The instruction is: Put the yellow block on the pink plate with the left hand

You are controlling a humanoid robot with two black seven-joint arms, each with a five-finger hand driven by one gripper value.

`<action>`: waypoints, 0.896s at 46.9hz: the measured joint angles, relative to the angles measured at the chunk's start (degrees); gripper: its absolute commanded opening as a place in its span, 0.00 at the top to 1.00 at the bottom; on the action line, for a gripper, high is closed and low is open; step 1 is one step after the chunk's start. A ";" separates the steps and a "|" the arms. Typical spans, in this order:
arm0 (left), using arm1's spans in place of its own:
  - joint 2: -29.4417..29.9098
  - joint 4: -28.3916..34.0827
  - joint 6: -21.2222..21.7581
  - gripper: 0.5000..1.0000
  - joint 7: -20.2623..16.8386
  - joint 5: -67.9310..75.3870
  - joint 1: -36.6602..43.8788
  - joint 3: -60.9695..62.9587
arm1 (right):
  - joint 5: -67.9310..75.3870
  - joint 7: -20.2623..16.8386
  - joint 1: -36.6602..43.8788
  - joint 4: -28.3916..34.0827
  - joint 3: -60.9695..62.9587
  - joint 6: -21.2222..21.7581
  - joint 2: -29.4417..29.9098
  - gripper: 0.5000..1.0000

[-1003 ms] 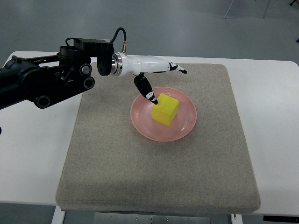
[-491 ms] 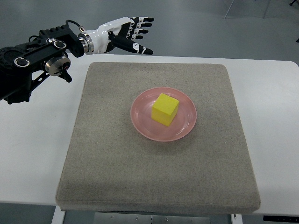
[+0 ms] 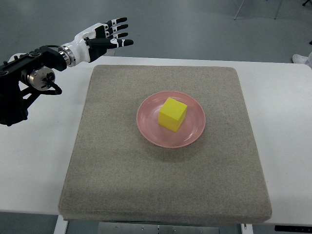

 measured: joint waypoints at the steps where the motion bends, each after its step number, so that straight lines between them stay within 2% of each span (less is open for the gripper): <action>1: -0.04 0.71 -1.25 0.01 0.00 -0.31 0.06 -0.40 | 0.00 0.00 -0.02 0.01 0.01 0.00 0.00 0.15; 6: -0.25 4.31 -7.92 0.01 0.34 -5.29 1.44 -2.82 | 0.00 0.01 -0.01 0.04 0.04 0.00 0.00 0.15; 12: -0.24 6.32 -11.34 0.01 3.45 -11.88 2.49 -3.32 | 0.00 0.00 0.00 0.00 0.03 0.00 0.00 0.15; 26: -0.11 7.20 -11.79 0.01 16.87 -30.77 3.39 -3.45 | 0.00 0.00 0.00 0.02 0.05 0.01 0.00 0.15; 31: 0.19 7.08 -11.79 0.01 18.11 -33.94 3.46 -3.47 | 0.01 0.00 0.00 0.01 0.15 0.06 0.00 0.15; 42: 0.35 6.94 -11.79 0.01 18.28 -34.41 5.59 -4.59 | 0.18 0.00 -0.02 0.13 0.07 0.17 0.00 0.15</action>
